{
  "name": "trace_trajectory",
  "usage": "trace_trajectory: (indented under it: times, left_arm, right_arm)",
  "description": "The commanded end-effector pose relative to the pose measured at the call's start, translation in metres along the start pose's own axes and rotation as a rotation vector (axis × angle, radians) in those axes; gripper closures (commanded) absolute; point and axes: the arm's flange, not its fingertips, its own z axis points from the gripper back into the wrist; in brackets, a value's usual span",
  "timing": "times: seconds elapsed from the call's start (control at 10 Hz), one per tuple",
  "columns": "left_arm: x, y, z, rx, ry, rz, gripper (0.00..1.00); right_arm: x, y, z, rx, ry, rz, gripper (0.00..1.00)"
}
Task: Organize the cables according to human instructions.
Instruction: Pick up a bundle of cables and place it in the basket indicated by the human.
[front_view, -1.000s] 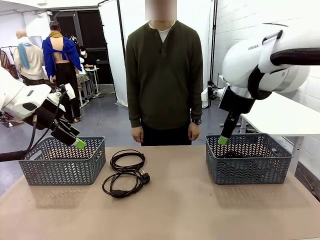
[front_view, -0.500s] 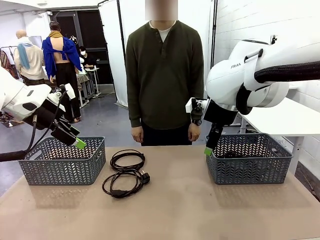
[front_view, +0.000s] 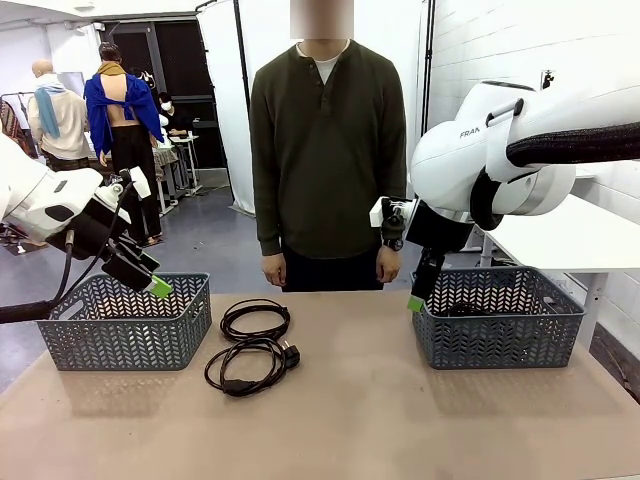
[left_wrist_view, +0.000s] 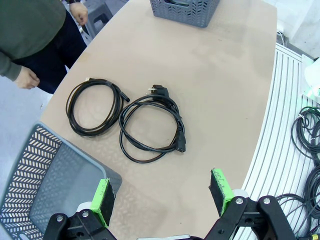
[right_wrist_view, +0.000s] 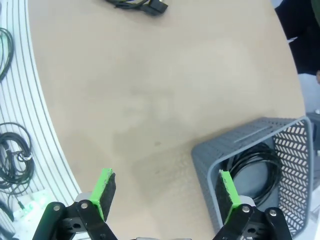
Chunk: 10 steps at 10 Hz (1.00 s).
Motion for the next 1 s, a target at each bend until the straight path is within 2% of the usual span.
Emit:
trace_trajectory:
  times: [0.0, 0.9]
  left_arm:
    - [-0.0027, 0.002, -0.0007, -0.016, -0.013, -0.004, 0.0]
    - [-0.0027, 0.002, -0.0007, -0.016, -0.013, -0.004, 0.0]
  right_arm:
    - [-0.0007, 0.0, -0.0001, -0.001, -0.002, -0.002, 0.0]
    - [-0.0007, 0.0, -0.0001, -0.001, -0.002, -0.002, 0.0]
